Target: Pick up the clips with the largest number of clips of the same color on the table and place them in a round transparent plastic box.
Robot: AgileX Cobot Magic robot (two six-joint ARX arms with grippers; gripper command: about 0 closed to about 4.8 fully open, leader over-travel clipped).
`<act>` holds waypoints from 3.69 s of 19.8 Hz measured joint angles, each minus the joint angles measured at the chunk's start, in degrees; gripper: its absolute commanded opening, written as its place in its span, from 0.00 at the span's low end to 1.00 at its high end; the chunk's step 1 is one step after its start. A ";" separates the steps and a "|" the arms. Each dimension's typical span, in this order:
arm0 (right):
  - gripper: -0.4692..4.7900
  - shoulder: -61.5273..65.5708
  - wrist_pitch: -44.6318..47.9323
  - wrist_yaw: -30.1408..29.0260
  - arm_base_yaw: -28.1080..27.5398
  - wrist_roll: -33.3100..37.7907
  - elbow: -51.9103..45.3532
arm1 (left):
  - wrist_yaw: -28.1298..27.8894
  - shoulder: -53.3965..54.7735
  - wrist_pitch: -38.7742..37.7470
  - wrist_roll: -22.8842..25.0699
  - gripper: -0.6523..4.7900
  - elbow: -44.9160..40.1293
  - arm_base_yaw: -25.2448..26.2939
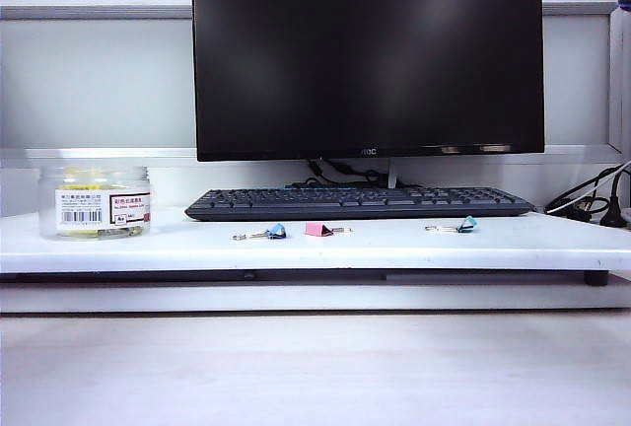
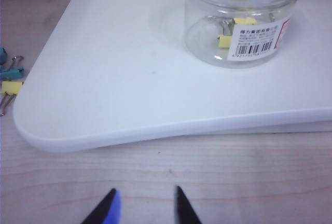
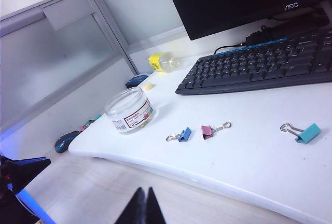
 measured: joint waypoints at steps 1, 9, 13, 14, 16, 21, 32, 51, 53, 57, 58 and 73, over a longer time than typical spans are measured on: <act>0.08 0.00 0.00 0.00 0.00 0.00 0.00 | 0.00 0.00 0.00 0.00 0.38 0.00 0.00; 0.08 0.00 0.00 0.00 0.00 0.00 0.00 | 0.00 0.00 0.02 0.00 0.38 -0.02 0.00; 0.08 0.00 0.00 0.00 0.00 0.00 0.00 | 0.00 0.00 0.02 0.00 0.38 -0.02 0.00; 0.08 0.00 0.00 0.00 0.00 0.00 0.00 | 0.00 0.00 0.02 0.00 0.38 -0.02 0.00; 0.08 0.00 -0.02 0.02 0.00 -0.68 0.00 | 0.00 0.00 0.02 0.00 0.38 -0.02 0.00; 0.08 0.00 -0.13 1.31 0.00 -16.33 0.00 | 0.00 -0.02 0.02 0.00 0.38 -0.02 0.00; 0.08 0.00 -12.87 37.53 -0.02 -29.44 0.00 | 0.00 0.00 0.04 0.00 0.38 -0.02 0.00; 0.08 0.00 -26.16 43.50 -0.02 -29.83 -0.09 | 0.00 0.00 0.04 0.00 0.38 -0.02 0.00; 0.08 0.00 -27.85 43.50 -0.02 -29.83 -0.09 | 0.00 0.00 0.04 0.00 0.38 -0.02 0.00; 0.08 0.00 -30.60 43.50 -0.02 -29.83 -0.09 | 0.00 0.00 0.04 0.00 0.38 -0.02 0.00; 0.08 0.00 -30.60 43.50 -0.02 -29.83 -0.09 | 0.00 0.00 0.04 0.00 0.38 -0.02 0.00; 0.08 -0.11 -30.60 43.47 -5.27 -29.86 -0.09 | 0.00 0.00 0.04 0.00 0.38 -0.02 0.00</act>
